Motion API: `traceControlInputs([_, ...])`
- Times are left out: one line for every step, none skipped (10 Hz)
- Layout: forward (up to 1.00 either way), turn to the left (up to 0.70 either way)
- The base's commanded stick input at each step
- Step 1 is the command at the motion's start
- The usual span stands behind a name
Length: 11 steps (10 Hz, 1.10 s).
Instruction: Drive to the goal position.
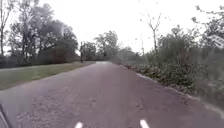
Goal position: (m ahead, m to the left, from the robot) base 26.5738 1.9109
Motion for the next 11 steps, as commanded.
traceControlInputs([0.70, 0.00])
traceControlInputs([0.70, 0.00])
traceControlInputs([0.70, 0.00])
traceControlInputs([0.70, 0.00])
traceControlInputs([0.70, 0.00])
traceControlInputs([0.70, 0.00])
traceControlInputs([0.70, 0.00])
traceControlInputs([0.70, 0.00])
traceControlInputs([0.70, 0.00])
traceControlInputs([0.70, 0.00])
traceControlInputs([0.70, 0.00])
